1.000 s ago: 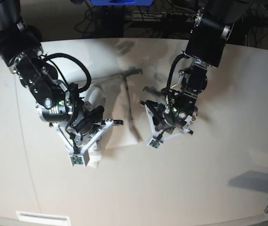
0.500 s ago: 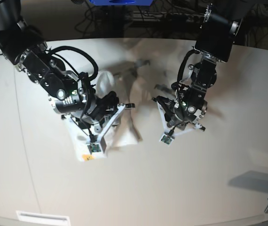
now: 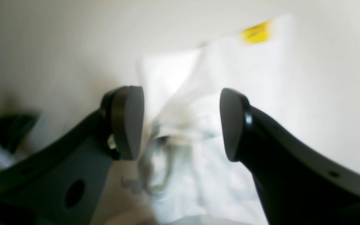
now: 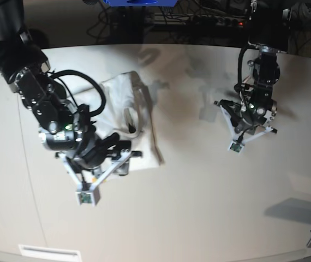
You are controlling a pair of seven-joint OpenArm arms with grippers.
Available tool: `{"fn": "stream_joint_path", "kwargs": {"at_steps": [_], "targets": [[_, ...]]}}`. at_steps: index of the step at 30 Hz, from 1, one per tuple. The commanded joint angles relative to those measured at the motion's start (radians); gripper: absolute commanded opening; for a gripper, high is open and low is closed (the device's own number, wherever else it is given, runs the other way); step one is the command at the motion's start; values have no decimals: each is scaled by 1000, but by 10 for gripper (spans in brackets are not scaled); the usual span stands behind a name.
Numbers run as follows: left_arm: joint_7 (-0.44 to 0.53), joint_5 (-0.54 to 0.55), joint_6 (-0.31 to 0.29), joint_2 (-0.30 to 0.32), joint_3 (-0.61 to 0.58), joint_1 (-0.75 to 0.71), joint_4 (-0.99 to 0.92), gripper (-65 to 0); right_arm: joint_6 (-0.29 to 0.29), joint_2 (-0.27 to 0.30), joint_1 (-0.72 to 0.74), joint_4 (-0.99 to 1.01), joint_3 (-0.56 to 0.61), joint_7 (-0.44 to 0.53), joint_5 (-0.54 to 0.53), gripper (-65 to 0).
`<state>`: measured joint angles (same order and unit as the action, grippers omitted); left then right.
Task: Fold the T-shirt properly
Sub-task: 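Lay the shirt down with the right gripper and release it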
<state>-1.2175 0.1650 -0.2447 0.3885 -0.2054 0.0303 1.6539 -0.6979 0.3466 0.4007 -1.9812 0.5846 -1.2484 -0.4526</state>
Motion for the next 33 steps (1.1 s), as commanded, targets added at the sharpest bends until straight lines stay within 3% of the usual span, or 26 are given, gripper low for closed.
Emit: {"fn": "stream_joint_path", "kwargs": {"at_steps": [1,2,5,8,10,15,24,33], "targets": [[15,5,-6,16,39,-16,45,-650,0,7,10,-16,-28,14,2,-316],[26,5,-9,22,71,-43,68,-650,0,12,0,-16,-48,14,2,-370],[74,5,-9,23,160,-138,131,-650,0,9,-64,-13,-124,46,1,-650],[95,5,-9,17,222,-194,170,-650,0,7,-147,-10,-179,123,-4,-618],[98,5,-9,16,237,-214,179,-650,0,7,-202,-7,-193,169,-4,-650],[98,5,-9,14,241,-221,177,-650,0,7,-271,24,-183,241,-5,-646],[98,5,-9,-16,241,-215,180,-650,0,-17,-323,36,-183,269,-5,-646],[98,5,-9,-26,241,-218,179,-650,0,-80,-331,110,-182,290,-1,-647]]}}
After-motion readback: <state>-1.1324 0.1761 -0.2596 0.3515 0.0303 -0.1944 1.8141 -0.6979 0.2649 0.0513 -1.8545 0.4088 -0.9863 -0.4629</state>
